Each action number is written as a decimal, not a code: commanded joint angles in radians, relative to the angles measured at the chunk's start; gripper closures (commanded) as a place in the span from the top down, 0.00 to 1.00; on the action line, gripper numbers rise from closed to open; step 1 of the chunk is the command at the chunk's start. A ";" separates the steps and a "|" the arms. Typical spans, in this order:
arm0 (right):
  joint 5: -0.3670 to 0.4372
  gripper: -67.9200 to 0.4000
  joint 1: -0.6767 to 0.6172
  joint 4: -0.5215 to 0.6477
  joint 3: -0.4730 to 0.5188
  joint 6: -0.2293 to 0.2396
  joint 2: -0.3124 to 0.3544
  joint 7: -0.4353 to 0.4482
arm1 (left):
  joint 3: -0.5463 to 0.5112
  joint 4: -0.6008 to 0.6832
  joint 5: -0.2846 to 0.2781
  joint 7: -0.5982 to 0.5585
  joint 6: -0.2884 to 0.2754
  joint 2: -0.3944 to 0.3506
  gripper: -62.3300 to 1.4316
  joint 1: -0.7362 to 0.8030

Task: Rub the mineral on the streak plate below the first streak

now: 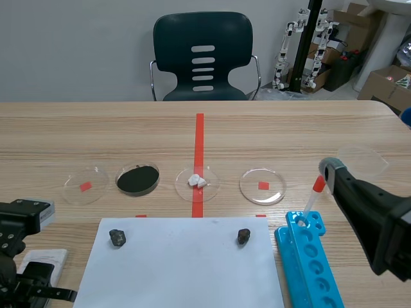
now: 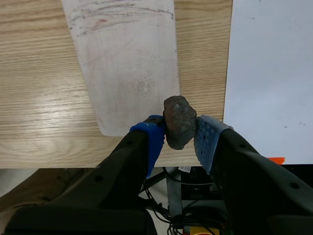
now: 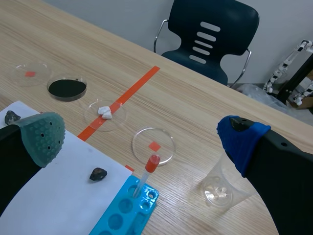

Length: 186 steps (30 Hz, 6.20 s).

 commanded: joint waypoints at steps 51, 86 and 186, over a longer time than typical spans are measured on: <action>0.008 1.00 0.009 0.019 0.005 -0.005 0.002 0.014 | -0.001 -0.084 -0.044 0.001 -0.009 -0.058 0.20 -0.039; 0.008 1.00 0.010 0.019 0.005 -0.005 0.002 0.014 | 0.003 -0.150 -0.016 0.035 -0.002 -0.106 0.20 -0.072; 0.008 1.00 0.009 0.019 0.005 -0.005 0.002 0.014 | 0.008 -0.177 -0.046 0.003 0.053 -0.106 0.20 -0.070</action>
